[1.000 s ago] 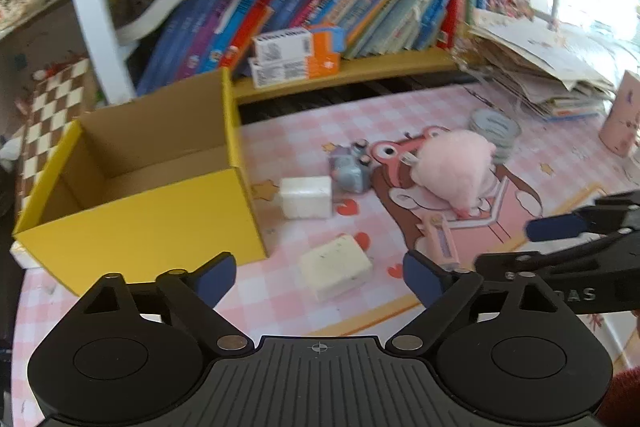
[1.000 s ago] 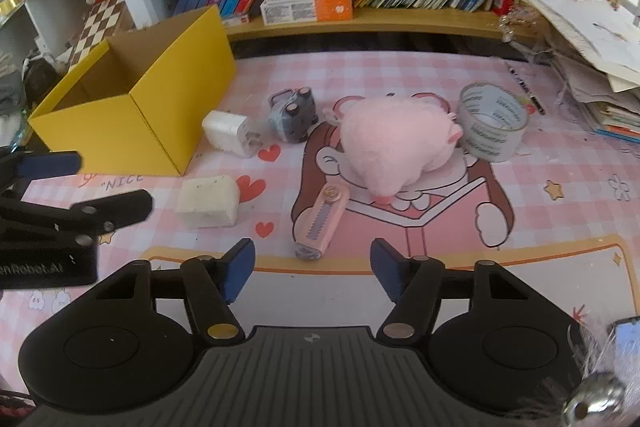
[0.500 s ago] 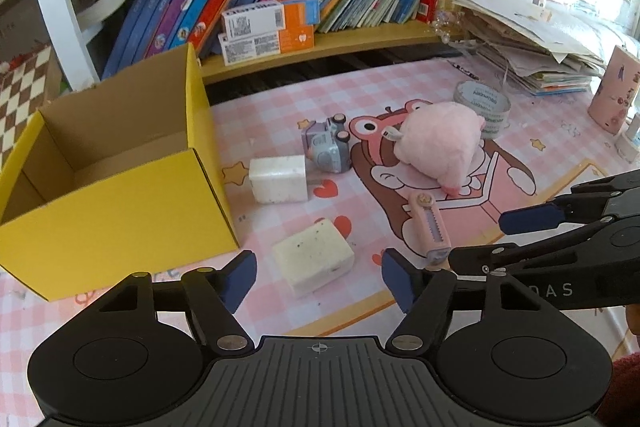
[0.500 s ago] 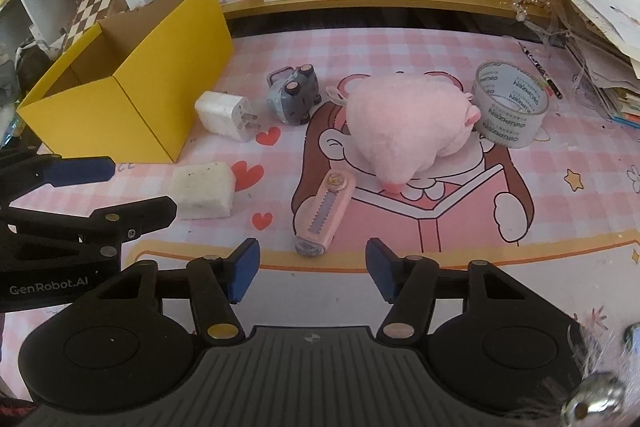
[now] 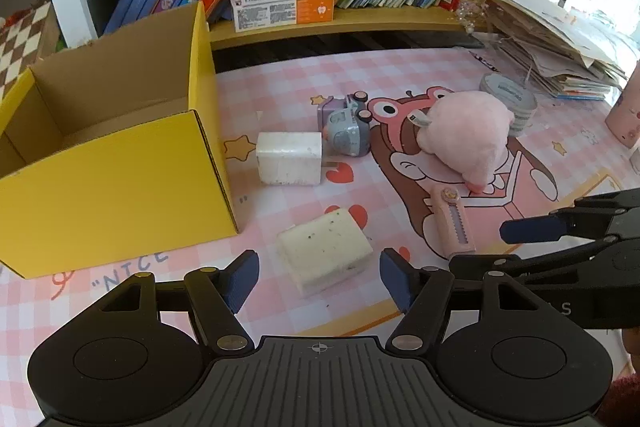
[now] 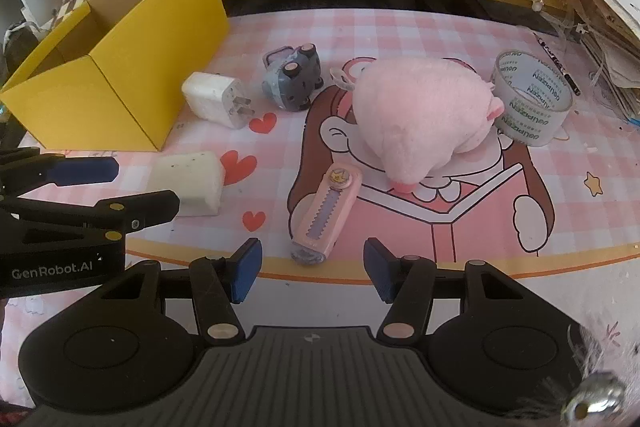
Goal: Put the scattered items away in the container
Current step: 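Move left tool to the white soap bar while right tool approaches the pink tube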
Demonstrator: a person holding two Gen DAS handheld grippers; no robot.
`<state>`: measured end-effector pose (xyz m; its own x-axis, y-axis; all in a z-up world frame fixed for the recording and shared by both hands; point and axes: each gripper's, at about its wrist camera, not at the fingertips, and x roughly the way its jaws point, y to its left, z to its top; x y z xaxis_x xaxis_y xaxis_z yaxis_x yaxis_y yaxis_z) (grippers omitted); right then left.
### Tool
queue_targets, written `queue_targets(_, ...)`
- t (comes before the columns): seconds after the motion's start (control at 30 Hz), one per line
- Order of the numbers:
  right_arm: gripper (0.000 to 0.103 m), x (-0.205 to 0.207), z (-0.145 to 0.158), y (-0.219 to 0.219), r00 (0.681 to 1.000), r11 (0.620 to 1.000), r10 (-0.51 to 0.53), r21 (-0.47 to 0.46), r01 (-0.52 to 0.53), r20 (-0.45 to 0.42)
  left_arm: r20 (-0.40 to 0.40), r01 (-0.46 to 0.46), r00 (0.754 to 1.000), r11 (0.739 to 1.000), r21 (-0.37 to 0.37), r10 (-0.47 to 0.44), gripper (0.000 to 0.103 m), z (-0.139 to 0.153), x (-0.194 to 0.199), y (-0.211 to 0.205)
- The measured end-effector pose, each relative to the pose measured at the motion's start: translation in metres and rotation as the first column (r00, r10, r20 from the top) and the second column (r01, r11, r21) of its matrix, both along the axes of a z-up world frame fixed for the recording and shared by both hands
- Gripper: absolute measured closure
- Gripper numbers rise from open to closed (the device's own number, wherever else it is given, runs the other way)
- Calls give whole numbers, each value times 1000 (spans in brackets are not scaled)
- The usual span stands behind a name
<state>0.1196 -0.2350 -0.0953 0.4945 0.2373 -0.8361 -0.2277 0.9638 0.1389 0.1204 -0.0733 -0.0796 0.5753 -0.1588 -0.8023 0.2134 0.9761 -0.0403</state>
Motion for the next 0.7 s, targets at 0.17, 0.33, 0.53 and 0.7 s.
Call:
queue_targets(0.17, 48, 6, -6, 1, 1000, 1000, 1, -8, -1, -13, -24, -13, 1000, 1000, -20, 13, 35, -7, 9, 2)
queue_targets(0.33, 52, 13, -12, 4, 1000, 1000, 11, -15, -11, -23, -44, -16, 999, 999, -31, 14, 34, -12, 16, 1)
queue_targets(0.53, 55, 18, -16, 8, 1000, 999, 22, -37, -22, -8, -58, -25, 998, 999, -40, 22, 33, -18, 23, 1)
queue_targets(0.7, 59, 20, -17, 8, 1000, 998, 27, -53, -27, 12, -70, -25, 997, 999, -42, 22, 33, -23, 28, -1)
